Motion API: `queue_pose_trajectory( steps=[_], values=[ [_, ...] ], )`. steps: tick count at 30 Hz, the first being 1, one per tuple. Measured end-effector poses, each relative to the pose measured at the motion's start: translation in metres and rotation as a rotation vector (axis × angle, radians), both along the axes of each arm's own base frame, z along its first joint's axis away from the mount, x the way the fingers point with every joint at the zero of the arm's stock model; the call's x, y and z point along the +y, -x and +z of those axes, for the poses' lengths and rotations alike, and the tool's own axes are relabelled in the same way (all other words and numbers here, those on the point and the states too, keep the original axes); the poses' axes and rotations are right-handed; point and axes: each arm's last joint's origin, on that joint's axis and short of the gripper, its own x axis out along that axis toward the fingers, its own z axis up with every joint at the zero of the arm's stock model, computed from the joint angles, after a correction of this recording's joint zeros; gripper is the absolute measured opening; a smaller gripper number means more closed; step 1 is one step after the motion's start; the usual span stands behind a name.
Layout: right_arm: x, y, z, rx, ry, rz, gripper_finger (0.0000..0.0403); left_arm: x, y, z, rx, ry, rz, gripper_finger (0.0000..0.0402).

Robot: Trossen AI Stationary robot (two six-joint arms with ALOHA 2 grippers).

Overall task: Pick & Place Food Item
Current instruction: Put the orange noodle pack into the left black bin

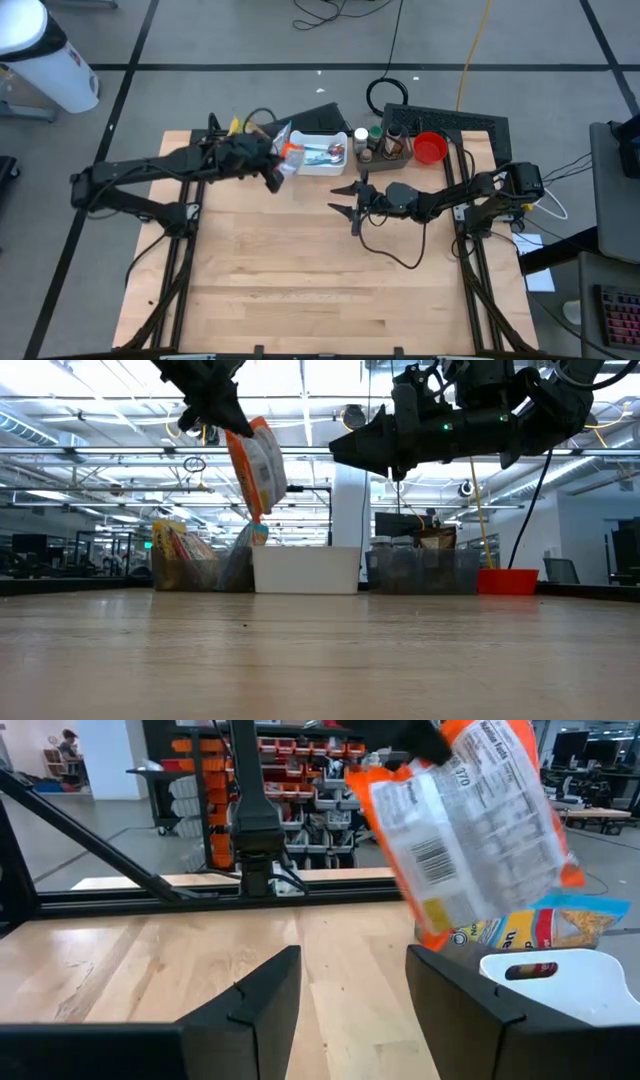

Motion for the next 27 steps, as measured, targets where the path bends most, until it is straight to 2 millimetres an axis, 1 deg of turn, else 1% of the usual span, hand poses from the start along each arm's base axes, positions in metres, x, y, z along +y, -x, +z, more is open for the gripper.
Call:
queue_pose_trajectory(
  steps=[9,15,20,27],
  values=[
    [0.0,0.0,0.0,0.0,0.0,0.0,0.0172,0.034,0.027,0.009,-0.007,-0.006,0.138,0.0],
    [0.0,0.0,0.0,0.001,0.0,0.0,0.0175,0.057,0.041,0.005,0.028,0.018,0.24,0.0],
    [0.0,0.0,0.0,0.002,0.0,0.0,0.0171,0.074,0.045,0.0,0.025,0.068,0.257,0.0],
    [0.0,0.0,0.0,0.001,0.0,0.0,0.0171,0.088,0.055,-0.001,0.035,0.064,0.309,0.0]
  ],
)
